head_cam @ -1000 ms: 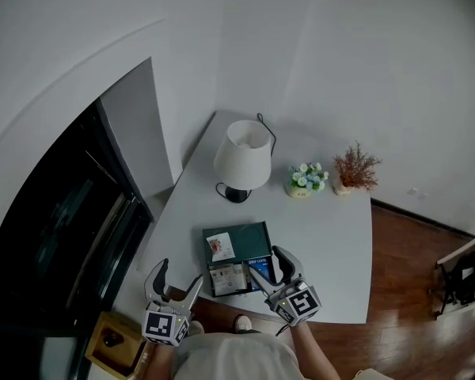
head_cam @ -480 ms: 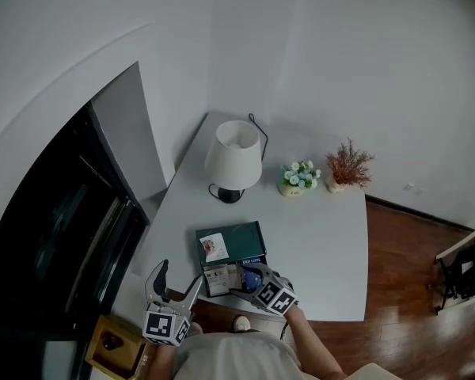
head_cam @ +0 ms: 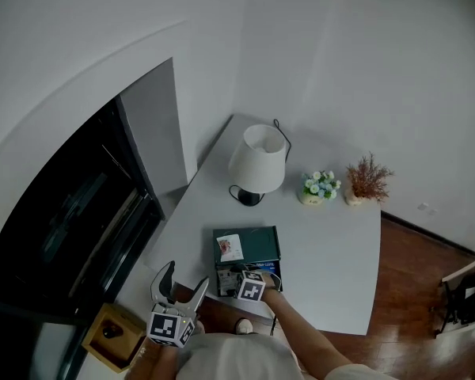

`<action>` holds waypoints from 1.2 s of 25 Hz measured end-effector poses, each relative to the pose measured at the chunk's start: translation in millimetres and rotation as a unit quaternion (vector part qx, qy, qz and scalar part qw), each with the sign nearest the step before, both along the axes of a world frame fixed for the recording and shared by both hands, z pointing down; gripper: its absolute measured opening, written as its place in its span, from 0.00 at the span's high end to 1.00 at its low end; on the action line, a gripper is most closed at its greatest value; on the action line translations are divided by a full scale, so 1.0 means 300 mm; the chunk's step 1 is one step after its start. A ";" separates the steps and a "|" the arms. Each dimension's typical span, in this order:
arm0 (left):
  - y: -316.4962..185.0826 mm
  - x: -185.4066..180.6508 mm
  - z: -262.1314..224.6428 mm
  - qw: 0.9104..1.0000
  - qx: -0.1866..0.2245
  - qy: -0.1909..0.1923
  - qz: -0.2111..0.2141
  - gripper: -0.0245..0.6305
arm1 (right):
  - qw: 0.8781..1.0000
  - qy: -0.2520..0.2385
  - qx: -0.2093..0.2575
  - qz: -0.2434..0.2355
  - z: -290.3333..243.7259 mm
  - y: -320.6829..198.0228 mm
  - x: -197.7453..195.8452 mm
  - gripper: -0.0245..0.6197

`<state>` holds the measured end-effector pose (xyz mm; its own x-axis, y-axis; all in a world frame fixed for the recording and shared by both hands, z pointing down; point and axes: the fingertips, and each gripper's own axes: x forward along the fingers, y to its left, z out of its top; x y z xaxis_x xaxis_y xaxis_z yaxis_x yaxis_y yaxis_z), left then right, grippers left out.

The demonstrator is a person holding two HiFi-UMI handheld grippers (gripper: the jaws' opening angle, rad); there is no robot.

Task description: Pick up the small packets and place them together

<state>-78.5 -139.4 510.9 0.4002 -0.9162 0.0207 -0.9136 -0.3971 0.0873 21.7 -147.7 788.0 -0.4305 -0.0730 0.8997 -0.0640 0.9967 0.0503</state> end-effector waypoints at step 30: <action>-0.014 -0.020 0.021 1.000 -0.013 0.005 0.012 0.41 | 0.989 -0.071 0.087 0.095 -0.399 -0.147 0.296 0.73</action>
<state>-84.5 -143.8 517.2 0.4228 -0.9054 0.0397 -0.9026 -0.4167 0.1078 110.6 -191.8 668.3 -0.5157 -0.3127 0.7977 -0.2671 0.9433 0.1970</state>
